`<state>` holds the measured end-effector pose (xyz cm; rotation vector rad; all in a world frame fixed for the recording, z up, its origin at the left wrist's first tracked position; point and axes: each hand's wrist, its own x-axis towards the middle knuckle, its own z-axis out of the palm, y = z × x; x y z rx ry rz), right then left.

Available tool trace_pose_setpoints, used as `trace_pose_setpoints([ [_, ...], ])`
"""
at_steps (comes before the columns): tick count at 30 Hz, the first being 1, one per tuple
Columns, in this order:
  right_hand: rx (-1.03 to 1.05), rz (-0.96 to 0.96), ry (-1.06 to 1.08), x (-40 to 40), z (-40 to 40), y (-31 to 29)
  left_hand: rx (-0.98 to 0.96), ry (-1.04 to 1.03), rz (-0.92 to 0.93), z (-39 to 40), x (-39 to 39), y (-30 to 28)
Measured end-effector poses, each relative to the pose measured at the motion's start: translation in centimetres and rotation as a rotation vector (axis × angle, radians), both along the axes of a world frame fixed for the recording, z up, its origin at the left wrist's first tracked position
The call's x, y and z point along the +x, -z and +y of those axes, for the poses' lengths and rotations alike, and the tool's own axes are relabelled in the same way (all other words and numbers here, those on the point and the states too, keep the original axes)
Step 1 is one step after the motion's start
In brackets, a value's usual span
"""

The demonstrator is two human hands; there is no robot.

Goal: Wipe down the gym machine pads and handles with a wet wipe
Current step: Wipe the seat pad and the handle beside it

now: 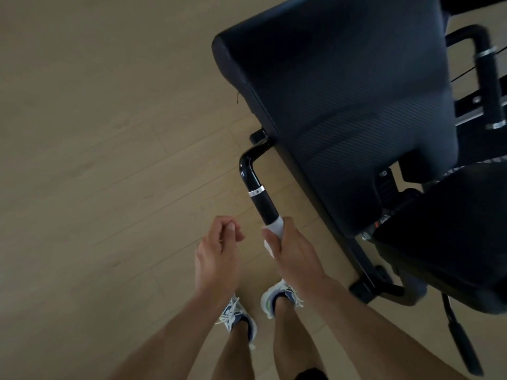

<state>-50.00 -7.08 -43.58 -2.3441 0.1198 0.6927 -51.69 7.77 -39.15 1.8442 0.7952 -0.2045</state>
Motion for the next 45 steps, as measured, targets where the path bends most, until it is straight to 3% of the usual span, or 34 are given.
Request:
trace_pose_setpoints([
  [5,0.091,-0.135,-0.056,5.2,3.0,-0.3,0.045,0.023,-0.006,-0.1,-0.5,0.0],
  [13,-0.042,0.039,0.047,-4.7,-2.7,2.2,-0.032,0.1,0.032,-0.9,-1.0,-0.9],
  [20,0.243,0.081,-0.084,5.4,1.1,-2.1,-0.018,0.061,0.024,-1.4,-2.4,-0.4],
  [24,0.376,0.141,0.061,7.1,1.8,-1.8,-0.026,0.038,0.011,-1.4,-2.2,0.0],
  [28,0.334,0.162,0.154,2.3,-0.7,0.5,-0.052,0.041,0.006,-1.5,-1.7,-0.2],
  [32,0.186,0.102,0.01,-1.0,-2.7,1.6,-0.083,0.045,-0.015,-1.5,-1.3,-0.3],
  [35,0.073,0.012,-0.03,0.0,-1.5,1.5,-0.087,0.019,-0.005,-1.3,-1.2,-0.2],
  [39,0.184,-0.159,0.143,3.1,1.9,0.4,-0.102,-0.046,0.008,-0.6,-1.3,0.1],
  [42,0.205,-0.111,0.192,5.3,3.5,-0.4,-0.105,-0.083,0.023,0.1,-1.6,0.3],
  [45,0.179,-0.05,0.109,6.3,4.1,-1.2,-0.112,-0.102,0.036,0.5,-2.1,0.5],
])
